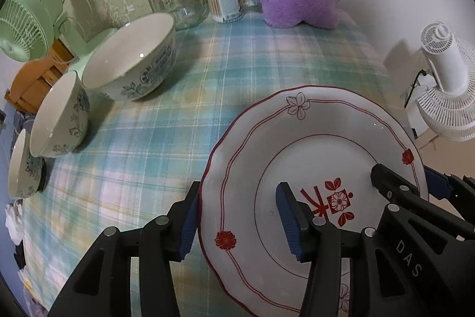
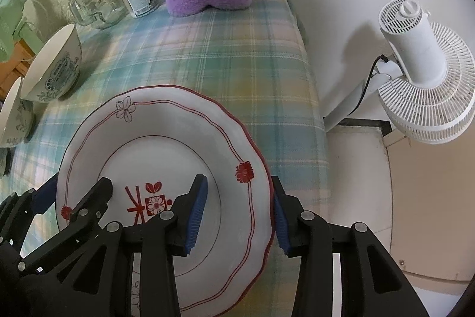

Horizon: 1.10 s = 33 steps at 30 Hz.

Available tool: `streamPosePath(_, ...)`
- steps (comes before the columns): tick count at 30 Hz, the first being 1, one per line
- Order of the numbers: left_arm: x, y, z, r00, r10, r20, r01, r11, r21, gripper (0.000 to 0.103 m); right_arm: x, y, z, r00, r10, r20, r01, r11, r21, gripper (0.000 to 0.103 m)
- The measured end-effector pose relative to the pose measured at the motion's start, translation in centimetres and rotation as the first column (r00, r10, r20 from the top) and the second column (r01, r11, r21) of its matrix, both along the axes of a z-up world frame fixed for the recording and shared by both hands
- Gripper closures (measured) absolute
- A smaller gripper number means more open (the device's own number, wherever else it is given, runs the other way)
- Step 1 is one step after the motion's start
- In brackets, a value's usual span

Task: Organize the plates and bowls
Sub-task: 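Grasp the white red-character plate rim with both tools and lift it, then carry the white plate with both tools onto the yellow-flower plate stack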

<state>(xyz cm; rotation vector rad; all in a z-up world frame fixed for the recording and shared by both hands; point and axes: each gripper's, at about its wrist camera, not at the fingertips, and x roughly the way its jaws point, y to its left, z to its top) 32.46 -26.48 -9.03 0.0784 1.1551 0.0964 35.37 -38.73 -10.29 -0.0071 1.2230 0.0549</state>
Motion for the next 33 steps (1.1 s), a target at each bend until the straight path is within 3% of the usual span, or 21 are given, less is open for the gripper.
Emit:
streamPosePath(9,-2.2,0.6,2.9,0.999,-0.017,0.039,0.017,1.000,-0.020,0.052,-2.2,0.3,3.1,0.999,-0.021,0.040,0.021,1.000,-0.008,0.058)
streamPosePath(17,-6.2,1.7,5.4,0.997,-0.042,0.065,0.045,0.998,-0.053,0.052,-6.6,1.2,6.3,0.996,-0.047,0.070,0.049,0.998,-0.030,0.058)
streamPosePath(33,-15.3,2.7,5.3,0.993,-0.116,0.032,0.118,0.990,-0.081,0.053,-17.1,2.4,7.2,0.993,-0.109,0.046,0.112,0.991,-0.072,0.058)
